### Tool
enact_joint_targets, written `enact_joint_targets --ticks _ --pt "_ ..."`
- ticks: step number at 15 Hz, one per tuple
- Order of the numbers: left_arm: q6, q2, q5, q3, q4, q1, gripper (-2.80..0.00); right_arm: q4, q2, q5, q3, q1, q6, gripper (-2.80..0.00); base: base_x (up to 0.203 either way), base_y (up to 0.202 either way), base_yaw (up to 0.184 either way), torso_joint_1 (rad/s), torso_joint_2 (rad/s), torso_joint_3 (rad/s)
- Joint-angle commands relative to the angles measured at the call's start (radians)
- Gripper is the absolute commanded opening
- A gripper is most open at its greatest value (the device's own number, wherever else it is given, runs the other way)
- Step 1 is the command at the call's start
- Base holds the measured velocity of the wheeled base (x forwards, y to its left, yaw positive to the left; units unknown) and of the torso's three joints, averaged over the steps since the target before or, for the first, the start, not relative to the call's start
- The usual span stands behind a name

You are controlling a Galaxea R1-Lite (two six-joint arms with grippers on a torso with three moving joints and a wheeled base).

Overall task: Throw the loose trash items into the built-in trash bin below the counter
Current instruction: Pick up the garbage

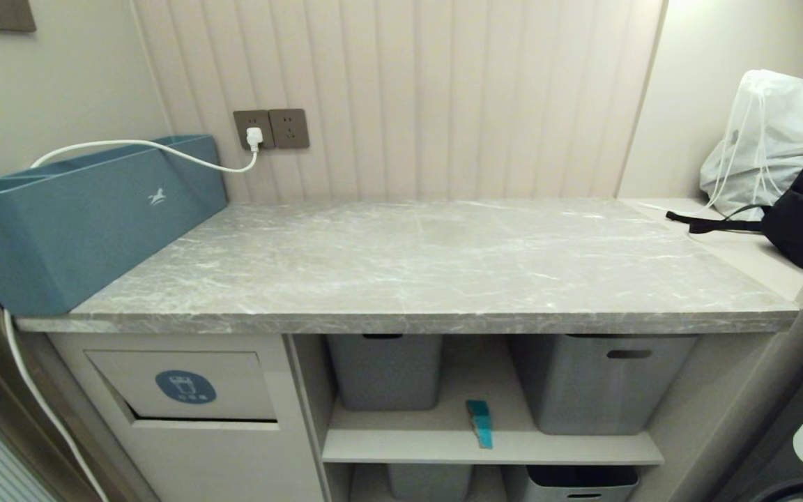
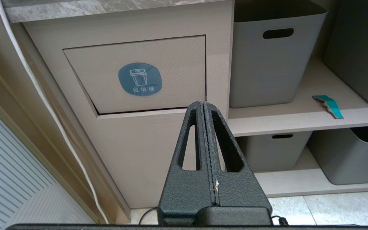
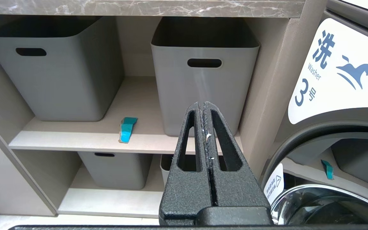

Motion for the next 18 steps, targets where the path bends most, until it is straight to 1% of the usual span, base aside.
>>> enact_joint_targets --ticks 1,7,10,13,15,18 --pt "0.001 0.000 -0.001 0.000 0.002 0.000 -2.80 0.000 0.000 0.000 0.000 0.000 -0.001 -2.80 0.000 0.000 0.000 0.000 0.00 0.000" --pt "-0.004 0.000 -0.001 0.009 -0.012 0.000 -2.80 0.000 0.000 0.000 0.000 0.000 -0.001 -2.80 0.000 0.000 0.000 0.000 0.00 0.000" --pt "-0.005 0.000 -0.002 0.035 -0.084 0.000 -2.80 0.000 0.000 0.000 0.000 0.000 -0.002 -2.80 0.000 0.000 0.000 0.000 0.00 0.000" --pt "-0.004 0.000 -0.004 0.037 -0.089 0.000 -2.80 0.000 0.000 0.000 0.000 0.000 -0.002 -2.80 0.000 0.000 0.000 0.000 0.00 0.000" --pt "-0.005 0.000 -0.004 0.037 -0.089 0.000 -2.80 0.000 0.000 0.000 0.000 0.000 -0.004 -2.80 0.000 0.000 0.000 -0.078 0.21 0.117" --pt "-0.005 0.000 -0.002 0.037 -0.090 0.000 -2.80 -0.001 0.001 0.000 0.000 0.000 -0.002 -2.80 0.000 0.000 0.000 -0.170 0.42 0.244"
